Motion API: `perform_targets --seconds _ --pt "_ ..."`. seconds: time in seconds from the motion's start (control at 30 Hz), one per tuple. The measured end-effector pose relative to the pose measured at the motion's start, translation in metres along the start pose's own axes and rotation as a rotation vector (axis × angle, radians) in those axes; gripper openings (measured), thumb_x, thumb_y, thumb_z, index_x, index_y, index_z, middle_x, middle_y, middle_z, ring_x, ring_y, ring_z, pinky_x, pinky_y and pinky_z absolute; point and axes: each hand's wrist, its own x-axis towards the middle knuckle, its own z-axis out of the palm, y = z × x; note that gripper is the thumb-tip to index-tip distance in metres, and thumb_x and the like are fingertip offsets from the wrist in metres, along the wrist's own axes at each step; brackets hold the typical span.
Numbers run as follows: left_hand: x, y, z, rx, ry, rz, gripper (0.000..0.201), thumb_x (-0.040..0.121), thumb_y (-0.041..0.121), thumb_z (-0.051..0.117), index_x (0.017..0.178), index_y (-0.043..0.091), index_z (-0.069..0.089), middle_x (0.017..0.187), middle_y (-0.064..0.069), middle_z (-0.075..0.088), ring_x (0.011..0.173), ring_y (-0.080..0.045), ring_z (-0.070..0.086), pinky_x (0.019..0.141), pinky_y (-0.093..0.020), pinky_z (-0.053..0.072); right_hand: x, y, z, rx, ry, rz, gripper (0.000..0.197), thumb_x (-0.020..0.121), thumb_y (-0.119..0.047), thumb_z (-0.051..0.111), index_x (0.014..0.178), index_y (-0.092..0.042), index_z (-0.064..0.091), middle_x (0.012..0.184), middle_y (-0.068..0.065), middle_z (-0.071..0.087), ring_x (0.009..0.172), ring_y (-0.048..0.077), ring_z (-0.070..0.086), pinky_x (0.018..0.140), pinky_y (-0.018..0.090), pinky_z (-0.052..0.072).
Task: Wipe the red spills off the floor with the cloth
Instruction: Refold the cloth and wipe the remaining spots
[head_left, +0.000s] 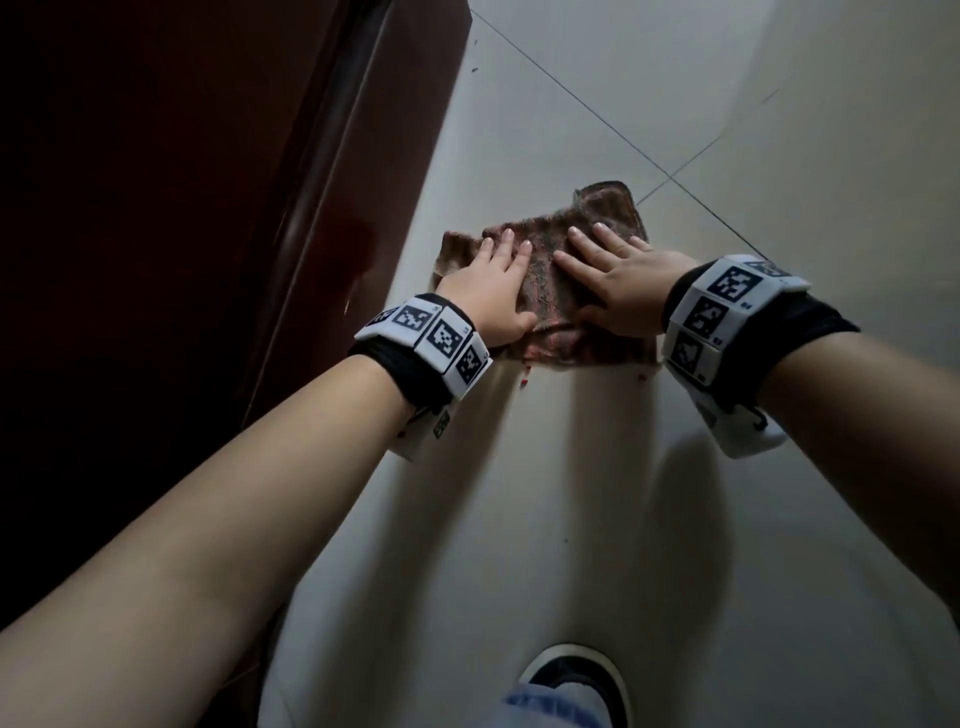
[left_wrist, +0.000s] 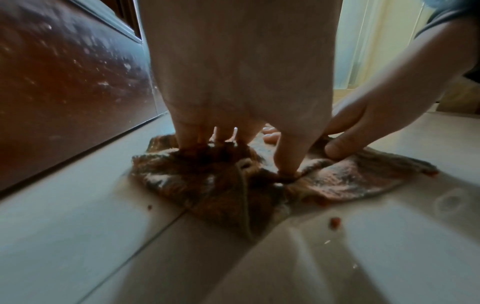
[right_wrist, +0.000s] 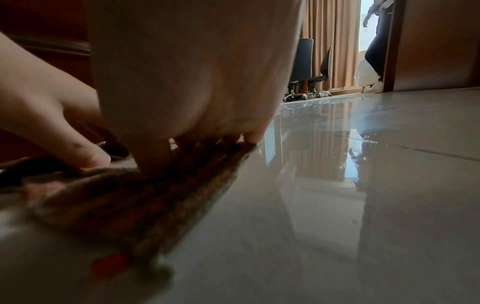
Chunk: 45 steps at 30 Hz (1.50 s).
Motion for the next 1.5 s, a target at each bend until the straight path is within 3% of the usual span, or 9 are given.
perform_targets --seconds 0.27,0.7,1.03,1.17,1.27,1.33,1.43,1.5 --pt "-0.027 0.014 0.015 -0.006 -0.058 -0.005 0.089 0.09 0.05 0.047 0.152 0.011 -0.004 0.159 -0.013 -0.007 0.148 -0.03 0.001 0.118 -0.041 0.017 -0.028 -0.015 0.013 -0.039 -0.085 -0.036 0.073 0.098 -0.04 0.037 0.151 -0.023 -0.01 0.159 0.004 -0.017 0.148 0.025 -0.01 0.119 0.04 0.008" --pt "-0.07 0.038 0.048 0.009 -0.055 -0.014 0.092 0.088 0.044 0.052 0.151 0.009 -0.004 0.159 -0.014 -0.006 0.148 -0.032 0.003 0.114 -0.05 0.028 -0.067 -0.024 0.038 -0.088 -0.09 -0.097 0.076 0.096 -0.043 0.038 0.151 -0.022 -0.01 0.159 0.005 -0.016 0.148 0.026 -0.008 0.119 0.038 0.008" --pt "-0.091 0.045 0.061 0.008 -0.087 0.038 0.086 0.09 0.044 0.049 0.151 0.009 -0.001 0.159 -0.015 -0.004 0.147 -0.034 0.005 0.116 -0.046 0.026 -0.092 -0.033 0.057 -0.089 -0.092 -0.146 0.072 0.098 -0.044 0.034 0.151 -0.023 -0.01 0.159 0.003 -0.016 0.148 0.024 -0.008 0.119 0.037 0.007" --pt "-0.096 0.044 0.057 0.04 -0.079 0.101 0.073 0.093 0.039 0.044 0.151 0.009 0.011 0.158 -0.018 0.008 0.144 -0.035 0.019 0.115 -0.044 0.027 -0.101 -0.033 0.063 -0.094 -0.096 -0.171 0.072 0.097 -0.041 0.037 0.151 -0.024 -0.008 0.159 0.002 -0.016 0.148 0.024 -0.007 0.121 0.037 0.007" --pt "-0.099 0.038 0.054 0.128 -0.019 0.179 0.056 0.094 0.035 0.043 0.144 0.013 0.034 0.151 -0.016 0.032 0.132 -0.032 0.041 0.104 -0.039 0.038 -0.106 -0.033 0.064 -0.027 -0.084 -0.191 0.07 0.096 -0.038 0.041 0.152 -0.027 0.0 0.16 0.0 -0.011 0.149 0.021 -0.004 0.121 0.037 0.009" --pt "-0.1 0.033 0.053 0.104 0.02 0.227 0.045 0.093 0.032 0.046 0.135 0.02 0.049 0.142 -0.01 0.047 0.127 -0.029 0.048 0.1 -0.036 0.043 -0.11 -0.034 0.061 0.041 -0.051 -0.212 0.065 0.094 -0.035 0.044 0.151 -0.03 0.013 0.161 -0.004 -0.002 0.149 0.018 0.004 0.121 0.032 0.011" --pt "-0.098 0.023 0.049 -0.02 0.066 0.256 0.035 0.09 0.028 0.052 0.124 0.03 0.061 0.132 0.0 0.06 0.122 -0.022 0.055 0.095 -0.028 0.044 -0.117 -0.032 0.055 0.135 0.018 -0.224 0.051 0.094 -0.031 0.049 0.143 -0.034 0.035 0.157 -0.009 0.018 0.142 0.015 0.023 0.111 0.024 0.024" --pt "-0.096 0.018 0.048 -0.038 0.145 0.284 0.031 0.091 0.029 0.054 0.119 0.03 0.065 0.127 0.004 0.064 0.117 -0.02 0.059 0.089 -0.028 0.045 -0.12 -0.029 0.053 0.179 0.058 -0.225 0.046 0.091 -0.028 0.054 0.136 -0.035 0.046 0.152 -0.008 0.03 0.138 0.016 0.03 0.102 0.028 0.037"
